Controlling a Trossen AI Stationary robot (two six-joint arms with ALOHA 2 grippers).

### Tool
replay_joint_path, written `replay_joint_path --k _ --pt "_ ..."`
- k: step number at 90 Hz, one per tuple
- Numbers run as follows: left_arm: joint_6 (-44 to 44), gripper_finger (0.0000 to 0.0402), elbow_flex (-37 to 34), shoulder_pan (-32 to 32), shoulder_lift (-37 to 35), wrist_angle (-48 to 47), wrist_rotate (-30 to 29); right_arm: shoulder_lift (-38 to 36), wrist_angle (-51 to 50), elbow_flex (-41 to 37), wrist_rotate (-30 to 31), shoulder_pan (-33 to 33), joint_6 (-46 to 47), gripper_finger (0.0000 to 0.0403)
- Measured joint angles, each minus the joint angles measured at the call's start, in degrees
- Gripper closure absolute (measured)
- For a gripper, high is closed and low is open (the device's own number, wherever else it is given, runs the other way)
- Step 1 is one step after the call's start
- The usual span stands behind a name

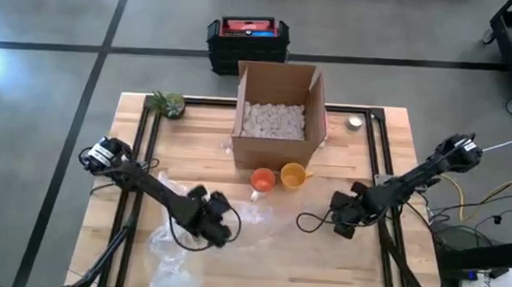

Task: Wrap mug
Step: Prepare the transparent bubble wrap

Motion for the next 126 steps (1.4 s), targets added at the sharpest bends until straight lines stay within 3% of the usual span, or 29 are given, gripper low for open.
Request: replay_joint_path --k 14,25,40,53,69,83,101,112,126 --pt "5.71 0.0381 7.79 -1.06 -2.69 0.88 0.30 -1.77 -2.23 4.79 0.27 0.00 -4.54 0.0343" --pt "8.49 0.0381 10.85 -2.78 -3.13 4.37 9.39 -3.11 -1.18 7.28 0.91 0.01 -7.96 0.0329" --pt "8.59 0.0377 8.44 -6.26 -3.05 13.40 15.52 -3.33 0.61 7.15 2.43 0.13 -9.82 0.0304" --pt "3.13 0.0344 5.12 -7.52 -2.69 18.64 18.06 -2.95 1.26 5.62 4.08 0.22 -9.78 0.0278" --pt "1.37 0.0291 4.01 -9.34 0.70 19.94 20.68 -2.96 2.05 3.96 4.27 0.26 -9.62 0.0251" --pt "1.54 0.0280 6.09 -9.97 5.21 20.38 20.67 -2.96 3.67 2.90 4.30 0.26 -9.27 0.0236" --pt "9.67 0.0284 6.61 -9.34 7.22 23.46 21.24 -2.99 5.39 2.12 4.33 0.24 -10.49 0.0231" --pt "12.28 0.0271 7.08 -8.04 7.08 23.62 25.08 -2.99 5.73 1.77 4.37 0.75 -9.15 0.0235" --pt "13.61 0.0261 6.05 -9.01 7.20 22.35 25.22 -2.99 6.70 1.03 5.60 1.06 -9.14 0.0241"
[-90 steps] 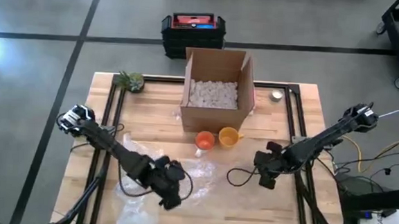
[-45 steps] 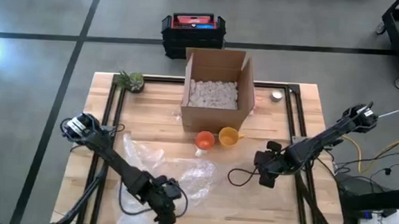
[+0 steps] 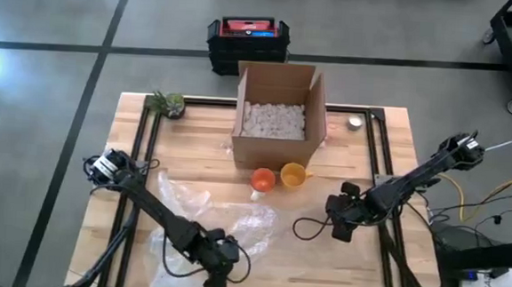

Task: Wrap mug
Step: Prepare the transparent bubble wrap

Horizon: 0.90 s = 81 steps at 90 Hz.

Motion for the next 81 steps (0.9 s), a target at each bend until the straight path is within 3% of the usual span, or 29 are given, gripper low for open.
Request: replay_joint_path --k 20,39,54,81 --pt "1.13 0.0284 -1.06 -1.01 5.26 -1.68 -3.91 0.00 1.28 -1.04 0.25 -0.05 -0.04 0.0245" --pt "0.90 0.0329 -0.49 -0.73 6.82 -2.54 -8.10 0.00 1.59 -1.06 1.15 -0.05 -0.07 0.0238" --pt "-0.81 0.0393 -1.03 -0.23 3.24 -8.30 -14.98 0.00 1.99 -1.06 1.31 -0.05 -0.68 0.0244" --pt "-6.38 0.0401 -0.88 0.46 -5.86 -16.75 -23.60 -0.06 2.30 -1.03 0.27 0.06 -1.21 0.0266"
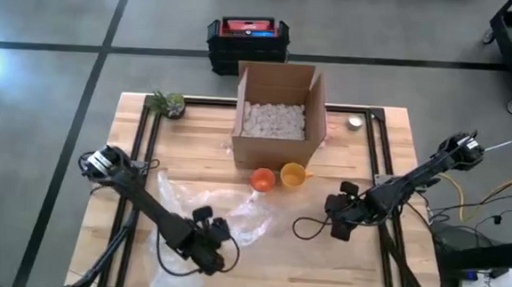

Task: Wrap mug
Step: Prepare the transparent bubble wrap

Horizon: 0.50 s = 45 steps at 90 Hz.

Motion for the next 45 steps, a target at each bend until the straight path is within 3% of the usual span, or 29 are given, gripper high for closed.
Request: replay_joint_path --k 17,32,38,45 --pt "0.70 0.0396 0.00 0.03 -2.12 0.59 0.62 -3.28 -0.80 3.28 -9.52 0.90 -0.93 0.0286" --pt "0.56 0.0400 0.00 0.14 -3.23 3.32 0.24 -7.13 1.63 4.67 -10.19 2.47 -2.99 0.0303" --pt "-0.10 0.0395 0.00 0.12 -2.60 7.61 4.77 -7.99 5.23 4.67 -10.08 3.17 -3.79 0.0309" --pt "2.15 0.0389 0.00 0.09 -1.22 11.64 15.92 -7.86 9.41 4.67 -9.35 4.03 -5.09 0.0317"
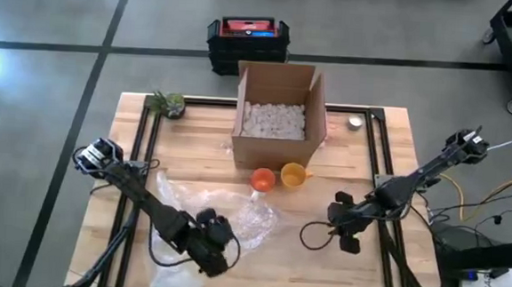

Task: Wrap mug
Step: Prepare the transparent bubble wrap, then wrap the yellow mug with the transparent bubble wrap

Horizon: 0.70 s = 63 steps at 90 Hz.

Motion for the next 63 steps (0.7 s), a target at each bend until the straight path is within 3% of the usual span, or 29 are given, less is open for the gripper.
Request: replay_joint_path --k 6,12,35,49,63 --pt "-0.89 0.0387 0.00 -0.30 1.71 3.47 8.79 0.96 3.19 -0.09 0.21 0.82 -1.57 0.0322" --pt "-3.26 0.0390 0.00 -1.12 3.52 6.23 13.23 2.81 5.96 -0.31 1.71 1.43 -2.89 0.0329" --pt "-12.23 0.0400 -0.04 -2.53 11.54 5.09 10.17 13.21 7.34 -0.50 7.33 1.72 -4.43 0.0355" --pt "-14.05 0.0401 0.07 -2.18 12.95 4.41 0.23 18.68 7.71 -0.55 10.10 1.74 -3.29 0.0369" --pt "-15.14 0.0401 -0.14 -1.68 11.01 3.02 -19.77 23.06 10.21 -0.55 11.29 2.11 -1.99 0.0379"
